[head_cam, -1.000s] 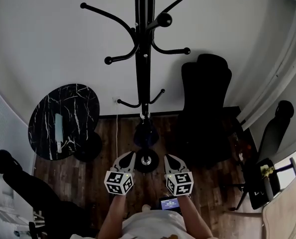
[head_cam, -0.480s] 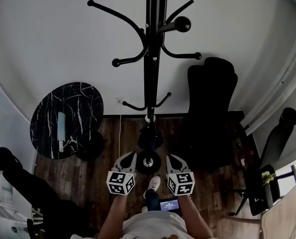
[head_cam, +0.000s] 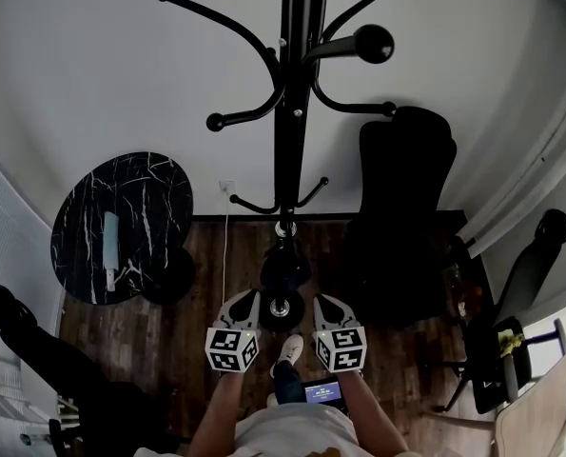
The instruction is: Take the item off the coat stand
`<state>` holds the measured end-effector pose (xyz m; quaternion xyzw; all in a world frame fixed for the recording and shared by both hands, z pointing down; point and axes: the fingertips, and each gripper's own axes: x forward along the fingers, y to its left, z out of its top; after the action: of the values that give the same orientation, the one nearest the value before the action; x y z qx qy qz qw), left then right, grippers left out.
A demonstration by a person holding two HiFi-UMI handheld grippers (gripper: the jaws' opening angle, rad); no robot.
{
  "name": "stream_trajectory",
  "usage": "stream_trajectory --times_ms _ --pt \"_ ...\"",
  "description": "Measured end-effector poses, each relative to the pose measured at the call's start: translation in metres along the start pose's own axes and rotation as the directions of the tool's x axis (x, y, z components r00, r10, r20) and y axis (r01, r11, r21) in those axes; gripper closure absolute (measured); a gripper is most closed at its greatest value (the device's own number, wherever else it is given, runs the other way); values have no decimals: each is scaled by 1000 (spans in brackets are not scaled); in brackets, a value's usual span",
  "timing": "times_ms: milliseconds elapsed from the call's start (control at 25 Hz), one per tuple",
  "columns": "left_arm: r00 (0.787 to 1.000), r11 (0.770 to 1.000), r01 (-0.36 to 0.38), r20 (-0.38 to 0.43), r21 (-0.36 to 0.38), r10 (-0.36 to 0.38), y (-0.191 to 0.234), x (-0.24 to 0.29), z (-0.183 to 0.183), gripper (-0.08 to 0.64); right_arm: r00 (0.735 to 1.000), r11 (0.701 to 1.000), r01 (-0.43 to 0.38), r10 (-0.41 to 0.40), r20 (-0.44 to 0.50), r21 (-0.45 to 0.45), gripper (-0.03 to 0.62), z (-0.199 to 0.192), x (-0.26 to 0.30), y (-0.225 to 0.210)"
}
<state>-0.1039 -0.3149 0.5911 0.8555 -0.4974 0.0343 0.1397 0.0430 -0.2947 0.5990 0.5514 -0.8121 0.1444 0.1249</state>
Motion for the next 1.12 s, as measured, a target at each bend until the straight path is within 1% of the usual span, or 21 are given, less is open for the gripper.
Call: stream_trajectory --times_ms 80,240,280,520,560,600,640,680,800,1000,1120 --pt "1000 1000 2 -9 3 -2 3 4 -3 538 1000 1000 4 -4 -7 1 580 -1 6 -3" --pt "999 998 8 -38 57 -5 8 12 -12 538 1000 1000 10 -10 -26 1 580 -6 18 -8" --pt "999 998 12 -44 61 -10 9 14 -13 538 999 1000 12 -12 -30 1 580 -7 21 -9" --pt "998 998 39 -47 40 -37 13 31 -17 537 999 1000 15 -16 -33 -10 576 -3 35 -16" --pt "998 999 42 -47 34 -40 15 35 -18 537 999 1000 12 -13 -32 -12 564 -2 38 -17" --pt "998 999 47 -48 22 -46 16 37 -20 516 999 1000 4 -5 -32 -10 546 -1 41 -18" --pt "997 999 52 -53 6 -52 17 40 -23 458 999 1000 -8 8 -33 -6 527 -2 45 -17" --pt "997 998 58 -60 -7 -58 17 42 -26 424 999 1000 -21 21 -35 0 502 -2 48 -17" --pt "995 998 67 -68 -16 -67 18 47 -31 419 999 999 -43 43 -32 9 460 -2 56 -17" --pt "995 997 73 -69 -17 -74 19 58 -31 419 998 999 -53 53 -32 2 430 0 67 -20" --pt "994 997 79 -77 -20 -80 18 64 -32 419 998 998 -59 59 -31 7 423 2 74 -22"
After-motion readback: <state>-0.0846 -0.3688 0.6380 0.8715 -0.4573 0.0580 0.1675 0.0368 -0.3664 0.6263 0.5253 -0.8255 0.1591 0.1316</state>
